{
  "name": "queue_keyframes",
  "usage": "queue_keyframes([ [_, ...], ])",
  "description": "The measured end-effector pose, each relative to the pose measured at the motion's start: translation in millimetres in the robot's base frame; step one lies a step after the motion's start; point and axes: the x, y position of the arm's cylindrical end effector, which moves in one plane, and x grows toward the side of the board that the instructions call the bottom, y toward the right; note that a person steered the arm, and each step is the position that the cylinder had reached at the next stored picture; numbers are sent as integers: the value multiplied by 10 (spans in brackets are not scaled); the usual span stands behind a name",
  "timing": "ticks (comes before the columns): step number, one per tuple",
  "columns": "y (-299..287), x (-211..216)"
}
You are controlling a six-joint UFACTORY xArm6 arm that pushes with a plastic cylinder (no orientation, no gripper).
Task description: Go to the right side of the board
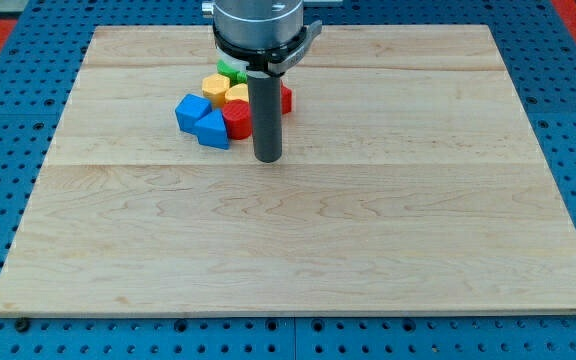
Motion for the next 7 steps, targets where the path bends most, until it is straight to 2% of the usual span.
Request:
queue_keyframes([
  [7,30,34],
])
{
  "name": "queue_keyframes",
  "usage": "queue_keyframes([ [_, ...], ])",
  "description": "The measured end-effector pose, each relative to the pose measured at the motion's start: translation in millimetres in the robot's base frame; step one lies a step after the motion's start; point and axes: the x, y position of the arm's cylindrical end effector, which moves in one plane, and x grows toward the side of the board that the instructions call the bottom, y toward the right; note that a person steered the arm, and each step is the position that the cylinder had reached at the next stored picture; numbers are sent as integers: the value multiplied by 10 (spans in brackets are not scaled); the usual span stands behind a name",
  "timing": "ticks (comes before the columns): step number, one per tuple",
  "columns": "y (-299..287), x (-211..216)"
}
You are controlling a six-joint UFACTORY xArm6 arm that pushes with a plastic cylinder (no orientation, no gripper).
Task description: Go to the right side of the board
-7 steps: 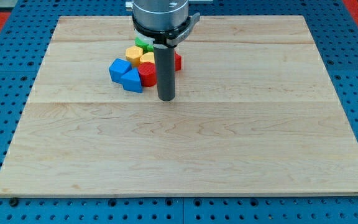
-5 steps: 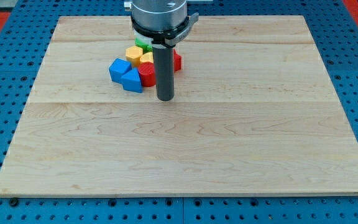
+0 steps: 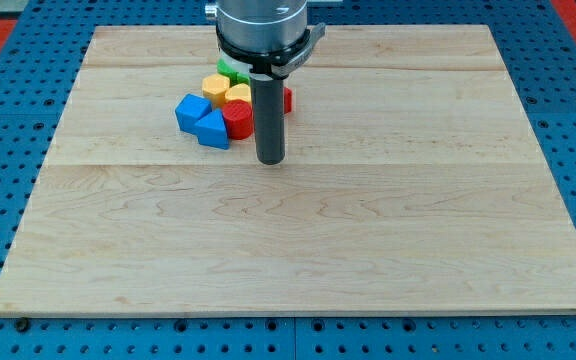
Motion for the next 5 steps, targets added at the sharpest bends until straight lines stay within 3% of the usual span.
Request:
queue_keyframes([
  [2,95,425],
  [4,1525,-319],
  [5,1550,-1130],
])
